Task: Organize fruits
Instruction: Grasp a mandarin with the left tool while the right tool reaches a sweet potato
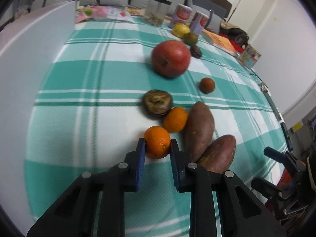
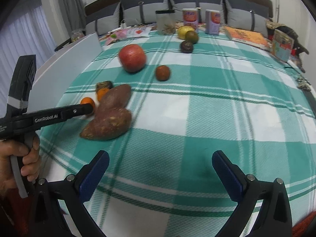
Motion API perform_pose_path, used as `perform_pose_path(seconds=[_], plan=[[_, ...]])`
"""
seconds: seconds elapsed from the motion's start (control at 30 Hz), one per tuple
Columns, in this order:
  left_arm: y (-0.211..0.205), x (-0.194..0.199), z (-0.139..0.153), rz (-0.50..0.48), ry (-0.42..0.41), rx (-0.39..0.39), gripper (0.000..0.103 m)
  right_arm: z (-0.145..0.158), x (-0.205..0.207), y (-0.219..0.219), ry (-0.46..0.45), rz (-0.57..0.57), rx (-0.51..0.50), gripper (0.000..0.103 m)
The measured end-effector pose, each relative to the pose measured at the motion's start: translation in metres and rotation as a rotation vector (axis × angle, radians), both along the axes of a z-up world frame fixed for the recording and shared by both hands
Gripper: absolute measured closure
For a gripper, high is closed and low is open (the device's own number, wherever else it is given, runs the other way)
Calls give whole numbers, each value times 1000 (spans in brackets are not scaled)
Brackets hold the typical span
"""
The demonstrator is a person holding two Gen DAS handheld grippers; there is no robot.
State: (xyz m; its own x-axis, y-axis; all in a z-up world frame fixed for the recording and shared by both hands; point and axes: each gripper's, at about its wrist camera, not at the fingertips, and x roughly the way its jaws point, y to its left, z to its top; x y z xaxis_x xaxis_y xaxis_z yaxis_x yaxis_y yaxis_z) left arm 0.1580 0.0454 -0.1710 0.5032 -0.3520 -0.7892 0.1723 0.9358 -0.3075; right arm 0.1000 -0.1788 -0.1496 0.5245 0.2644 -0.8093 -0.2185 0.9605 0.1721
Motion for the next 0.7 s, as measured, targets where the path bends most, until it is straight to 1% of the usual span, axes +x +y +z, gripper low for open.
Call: perform_pose_path(seconds=[0.07, 0.13, 0.17, 0.23, 0.27, 0.3, 0.33, 0.4, 0.43, 0.5, 0.53, 0.57, 0.6, 0.7], plan=[[9, -7, 4, 9, 6, 11, 79, 0, 2, 9, -1, 23, 38, 0], [16, -17, 8, 5, -6, 67, 79, 1, 13, 29, -2, 44, 59, 0], [18, -19, 9, 6, -12, 80, 79, 0, 18, 37, -8, 49, 58, 0], [25, -22, 11, 20, -13, 70, 79, -3, 33, 58, -15, 55, 52, 0], [29, -21, 10, 35, -7, 55, 79, -8, 39, 63, -5, 59, 49, 0], [30, -21, 11, 42, -4, 45, 79, -14, 44, 67, 16, 55, 21, 0], [33, -21, 11, 46, -4, 40, 79, -19, 46, 67, 33, 47, -16, 0], [32, -23, 13, 42, -11, 48, 79, -18, 39, 52, 44, 51, -13, 0], [31, -24, 14, 39, -14, 49, 79, -16, 33, 42, 40, 43, -29, 0], [30, -25, 16, 35, -18, 46, 79, -12, 21, 20, 38, -7, -117, 0], [29, -24, 16, 35, -16, 43, 79, -9, 16, 10, 38, -29, -126, 0], [27, -23, 15, 35, -12, 37, 79, -7, 14, 4, 42, -34, -104, 0], [26, -22, 14, 35, -7, 30, 79, -4, 13, -2, 57, -42, -51, 0], [24, -20, 11, 39, 5, 29, 79, -3, 22, 3, 111, -49, 81, 0]])
